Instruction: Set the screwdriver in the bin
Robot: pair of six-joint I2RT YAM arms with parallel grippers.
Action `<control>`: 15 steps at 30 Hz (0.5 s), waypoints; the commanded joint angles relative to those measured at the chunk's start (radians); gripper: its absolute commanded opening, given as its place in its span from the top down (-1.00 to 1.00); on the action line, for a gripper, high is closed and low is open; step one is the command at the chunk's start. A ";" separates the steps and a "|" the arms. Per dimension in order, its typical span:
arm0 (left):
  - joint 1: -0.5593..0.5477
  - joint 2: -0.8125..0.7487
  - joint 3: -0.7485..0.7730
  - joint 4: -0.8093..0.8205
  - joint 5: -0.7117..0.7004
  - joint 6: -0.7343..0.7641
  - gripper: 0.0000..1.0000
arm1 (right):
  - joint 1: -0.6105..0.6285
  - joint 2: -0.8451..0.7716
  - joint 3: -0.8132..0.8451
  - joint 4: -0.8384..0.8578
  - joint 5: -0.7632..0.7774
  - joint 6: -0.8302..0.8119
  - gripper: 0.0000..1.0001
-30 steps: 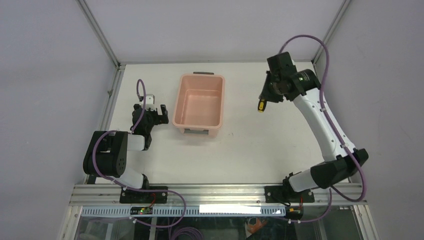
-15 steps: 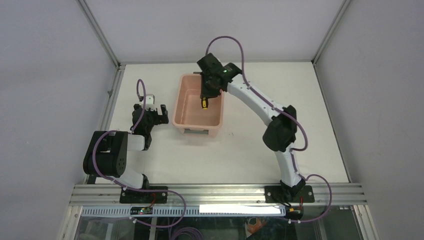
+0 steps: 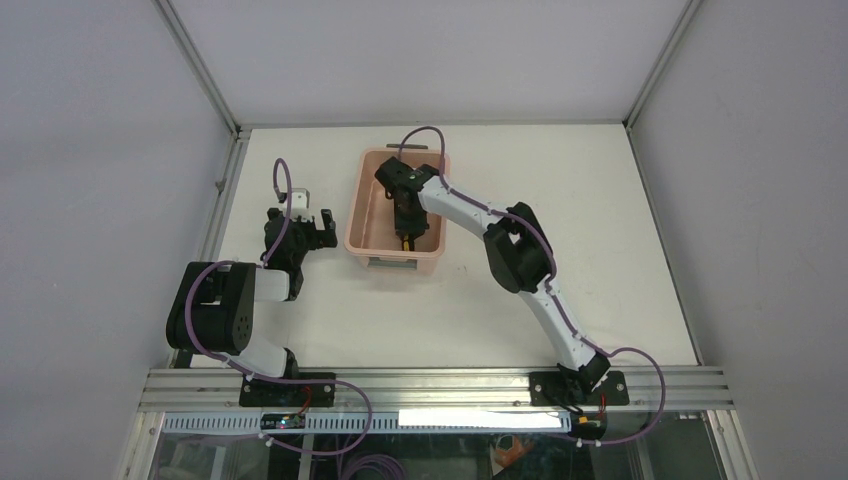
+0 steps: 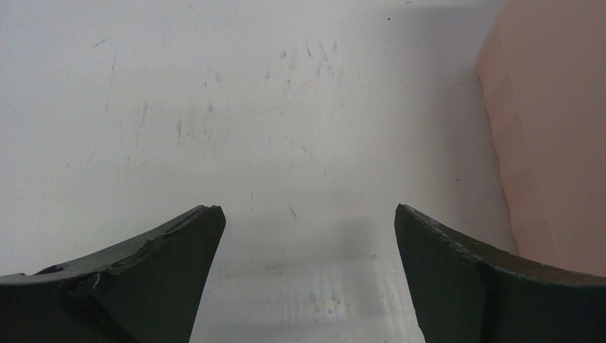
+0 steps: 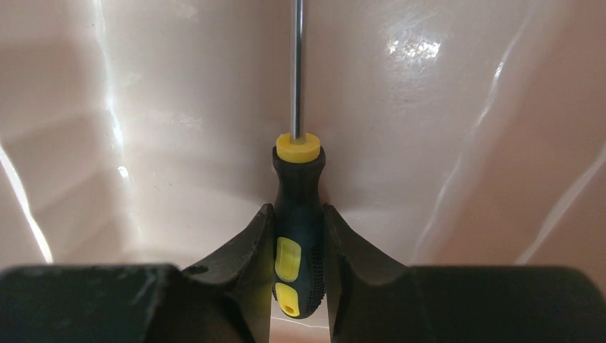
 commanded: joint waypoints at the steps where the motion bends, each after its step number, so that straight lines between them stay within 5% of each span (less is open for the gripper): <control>1: -0.008 -0.027 0.002 0.027 0.004 -0.016 -0.98 | 0.004 -0.047 0.017 0.042 0.020 -0.010 0.34; 4: -0.009 -0.027 0.002 0.027 0.004 -0.016 -0.98 | 0.007 -0.116 0.040 0.031 0.019 -0.050 0.19; 7: -0.009 -0.027 0.002 0.027 0.004 -0.016 -0.98 | 0.016 -0.214 0.069 0.027 0.014 -0.111 -0.24; 15: -0.008 -0.028 0.002 0.027 0.003 -0.016 -0.98 | 0.016 -0.506 0.062 0.044 0.101 -0.289 -0.63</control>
